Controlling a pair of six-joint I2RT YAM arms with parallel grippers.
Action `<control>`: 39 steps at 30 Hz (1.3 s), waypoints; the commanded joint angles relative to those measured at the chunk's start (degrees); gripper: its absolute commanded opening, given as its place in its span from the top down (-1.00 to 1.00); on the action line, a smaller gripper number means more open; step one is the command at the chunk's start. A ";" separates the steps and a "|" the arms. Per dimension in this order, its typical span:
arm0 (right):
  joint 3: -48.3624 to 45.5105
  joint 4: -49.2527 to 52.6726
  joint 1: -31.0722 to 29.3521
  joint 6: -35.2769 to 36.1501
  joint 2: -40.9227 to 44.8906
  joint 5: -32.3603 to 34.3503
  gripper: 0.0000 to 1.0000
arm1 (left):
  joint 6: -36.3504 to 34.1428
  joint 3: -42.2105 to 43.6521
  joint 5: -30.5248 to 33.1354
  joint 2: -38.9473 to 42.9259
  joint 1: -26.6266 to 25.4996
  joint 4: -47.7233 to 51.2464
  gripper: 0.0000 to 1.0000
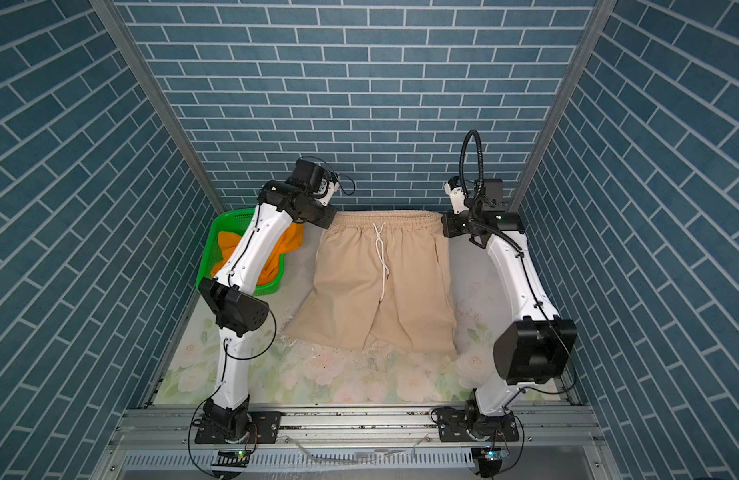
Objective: Fold and stack the shorts
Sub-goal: 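Lay the shorts flat by drawing both grippers toward the robot and releasing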
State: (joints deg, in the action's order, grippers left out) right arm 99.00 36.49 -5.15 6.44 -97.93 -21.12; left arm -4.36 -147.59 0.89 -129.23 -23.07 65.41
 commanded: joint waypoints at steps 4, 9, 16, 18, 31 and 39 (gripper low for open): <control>5.55 -12.55 2.60 -1.68 -14.38 -4.08 1.00 | -0.52 -1.02 10.46 -6.23 4.77 -8.54 1.00; 11.12 -20.04 2.36 -8.55 -25.71 -9.18 0.73 | -1.08 -1.41 9.64 -11.34 5.92 -12.83 -0.01; 22.16 -16.35 1.28 -13.53 -30.36 -10.41 -0.33 | 3.22 -5.12 4.02 -8.28 6.46 -7.35 -0.99; 21.88 -10.17 1.30 -14.30 -27.14 -8.21 -0.37 | 6.04 -3.02 1.49 -3.70 6.38 -2.41 -0.99; -40.08 7.66 1.36 -24.55 23.93 9.99 -0.45 | 19.71 71.79 -11.58 43.76 -10.50 -18.39 -0.99; -57.65 5.59 1.37 -30.15 33.49 8.15 -0.45 | 22.25 83.19 -6.66 42.41 -26.32 -26.06 -0.99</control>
State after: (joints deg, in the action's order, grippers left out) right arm 44.21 42.72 -3.79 -19.53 -66.24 -13.65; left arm 15.09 -66.30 -7.35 -86.50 -48.14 45.08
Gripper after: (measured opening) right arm 0.724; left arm 0.995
